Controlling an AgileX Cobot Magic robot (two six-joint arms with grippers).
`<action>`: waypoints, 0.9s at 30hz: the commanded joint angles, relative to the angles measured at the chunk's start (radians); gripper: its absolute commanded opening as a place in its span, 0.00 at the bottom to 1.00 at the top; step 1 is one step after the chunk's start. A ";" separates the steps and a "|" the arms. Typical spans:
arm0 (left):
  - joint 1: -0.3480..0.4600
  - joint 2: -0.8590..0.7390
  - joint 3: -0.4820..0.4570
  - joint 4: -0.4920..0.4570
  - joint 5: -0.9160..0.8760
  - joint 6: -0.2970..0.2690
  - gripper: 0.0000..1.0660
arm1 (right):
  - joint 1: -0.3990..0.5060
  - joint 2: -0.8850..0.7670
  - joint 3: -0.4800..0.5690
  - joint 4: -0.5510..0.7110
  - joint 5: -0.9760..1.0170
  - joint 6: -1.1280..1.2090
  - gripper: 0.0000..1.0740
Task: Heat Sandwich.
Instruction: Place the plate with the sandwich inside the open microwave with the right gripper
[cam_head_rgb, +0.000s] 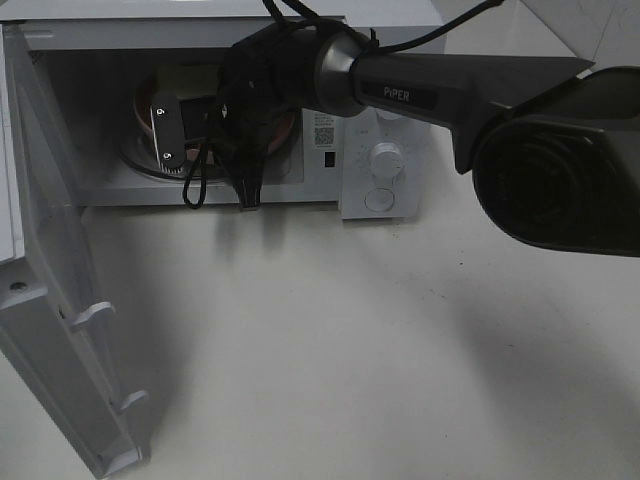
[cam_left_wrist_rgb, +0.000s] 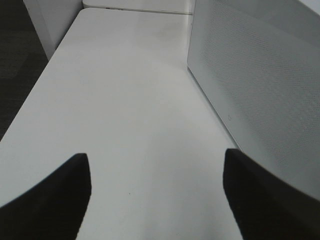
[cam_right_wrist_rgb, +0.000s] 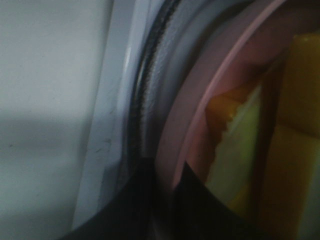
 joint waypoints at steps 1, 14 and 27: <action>-0.007 -0.004 0.003 0.000 -0.013 0.001 0.67 | -0.001 -0.019 -0.019 -0.012 -0.048 0.008 0.24; -0.007 -0.004 0.003 0.000 -0.013 0.001 0.67 | 0.005 -0.059 -0.016 -0.010 0.025 0.050 0.59; -0.007 -0.004 0.003 0.000 -0.013 0.001 0.67 | 0.030 -0.110 -0.010 0.089 0.207 0.004 0.59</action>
